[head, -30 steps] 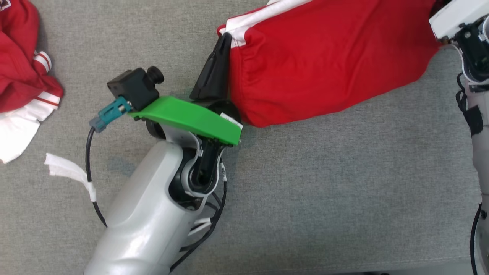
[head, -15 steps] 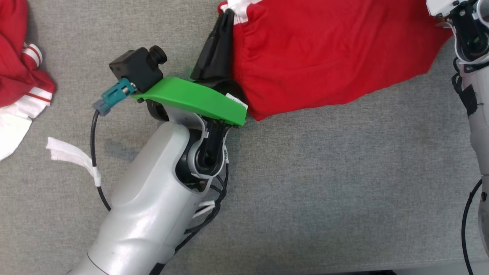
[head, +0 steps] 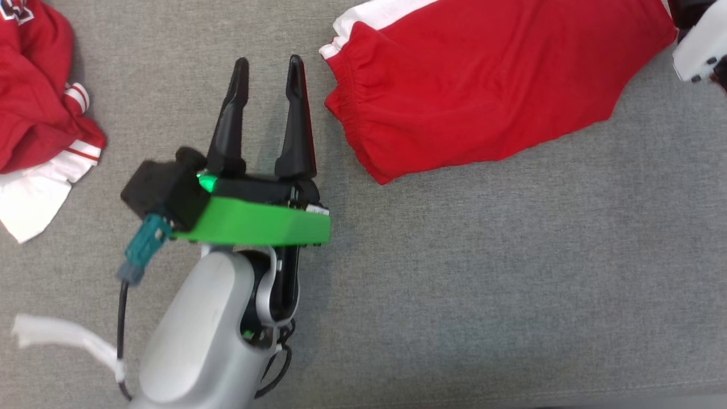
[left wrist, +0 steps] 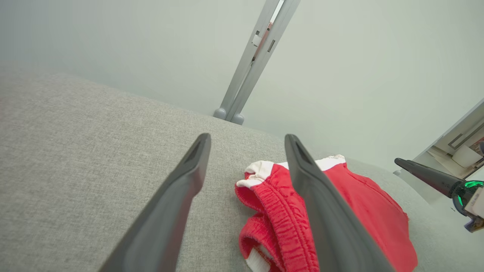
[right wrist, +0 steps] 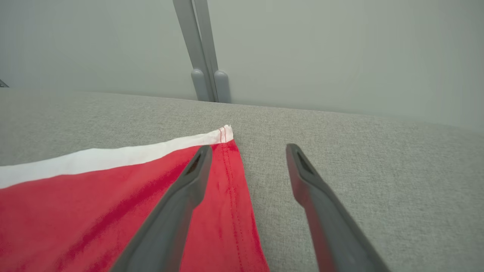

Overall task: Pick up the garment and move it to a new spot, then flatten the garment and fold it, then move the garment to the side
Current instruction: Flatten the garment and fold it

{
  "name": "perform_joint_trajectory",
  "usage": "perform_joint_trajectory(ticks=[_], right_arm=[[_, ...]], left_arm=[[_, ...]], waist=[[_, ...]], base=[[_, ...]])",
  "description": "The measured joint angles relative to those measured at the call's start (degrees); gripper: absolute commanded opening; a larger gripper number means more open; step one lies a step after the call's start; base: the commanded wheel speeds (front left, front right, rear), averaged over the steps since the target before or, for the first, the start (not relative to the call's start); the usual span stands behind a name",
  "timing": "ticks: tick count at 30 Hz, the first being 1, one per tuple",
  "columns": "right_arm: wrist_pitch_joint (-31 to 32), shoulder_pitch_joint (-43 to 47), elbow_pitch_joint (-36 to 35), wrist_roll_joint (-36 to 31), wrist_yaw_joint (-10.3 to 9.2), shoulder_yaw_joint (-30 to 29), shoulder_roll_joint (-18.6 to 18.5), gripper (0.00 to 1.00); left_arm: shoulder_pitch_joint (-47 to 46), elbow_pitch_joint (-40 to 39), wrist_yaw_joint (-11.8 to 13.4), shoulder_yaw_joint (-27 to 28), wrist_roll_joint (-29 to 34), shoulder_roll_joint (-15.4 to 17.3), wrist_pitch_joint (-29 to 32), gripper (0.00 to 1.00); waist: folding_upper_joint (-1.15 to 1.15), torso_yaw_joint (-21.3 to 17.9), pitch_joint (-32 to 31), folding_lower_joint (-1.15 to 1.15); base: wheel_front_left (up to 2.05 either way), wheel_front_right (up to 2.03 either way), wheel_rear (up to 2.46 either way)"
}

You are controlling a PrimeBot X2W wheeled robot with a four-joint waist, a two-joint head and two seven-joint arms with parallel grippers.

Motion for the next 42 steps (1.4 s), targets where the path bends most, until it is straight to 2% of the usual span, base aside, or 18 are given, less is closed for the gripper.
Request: perform_joint_trajectory(ticks=[5,9,17,18,19,24,27,31,37,40,42], right_arm=[[4.9,2.3,0.1,-2.8,0.00,-0.8,0.9,1.00],[6.5,2.2,3.3,-6.1,0.02,-1.1,1.4,1.00],[9.3,-1.2,10.7,-8.6,0.03,-2.5,1.9,1.00],[9.9,-1.9,12.1,-6.5,-0.03,-3.1,2.7,0.08],[9.8,-1.9,12.7,-5.4,-0.03,-3.5,3.3,0.00],[6.1,-0.8,13.7,0.3,-0.01,-5.9,6.8,0.00],[3.4,2.0,13.7,4.0,0.07,-8.2,7.2,0.00],[1.1,7.6,13.7,8.8,0.05,-13.1,4.8,0.00],[-0.7,13.1,13.3,10.2,0.03,-19.5,-1.1,0.00],[-0.9,13.6,11.7,9.6,0.02,-20.6,-1.8,0.00],[-0.1,13.6,9.3,8.8,0.01,-19.3,-0.7,0.00]], left_arm=[[5.5,-6.3,-1.1,2.2,13.3,-0.7,0.0,1.00],[8.7,-8.6,-2.6,2.3,19.3,-1.5,0.0,1.00],[14.1,-9.3,-3.6,0.6,21.4,-1.8,0.0,1.00],[14.9,-9.3,-3.6,0.5,21.4,-1.8,0.0,1.00],[15.3,-9.3,-3.6,0.5,21.4,-1.8,0.0,1.00],[17.6,-8.6,-4.0,2.3,21.9,-1.9,0.0,1.00],[19.3,-7.9,-4.9,3.8,22.7,-1.9,0.0,1.00],[22.3,-7.4,-6.4,6.0,23.1,-1.9,0.0,1.00],[25.9,-7.3,-7.1,9.1,23.4,-1.9,0.0,1.00],[26.6,-7.3,-7.4,10.2,23.4,-1.9,0.0,1.00],[26.9,-7.1,-7.5,10.4,23.3,-1.9,0.0,1.00]], waist=[[0.00,1.2,0.1,0.00],[0.00,2.6,0.8,0.00],[0.00,5.8,1.6,0.00],[0.00,6.2,1.5,0.00],[0.00,6.3,1.3,0.00],[0.00,5.4,0.4,0.00],[0.00,4.3,-0.9,0.00],[0.00,2.7,-3.8,0.00],[0.00,0.9,-8.0,0.00],[0.00,0.3,-9.6,0.00],[0.00,0.0,-10.5,0.00]], base=[[0.00,0.00,0.00],[0.00,0.00,0.00],[0.00,0.00,0.00],[0.00,0.00,0.00],[0.00,0.00,0.00],[0.00,0.00,0.00],[0.00,0.00,0.00],[0.00,0.00,0.00],[0.00,0.00,0.00],[0.00,0.00,0.00],[0.00,0.00,0.00]])
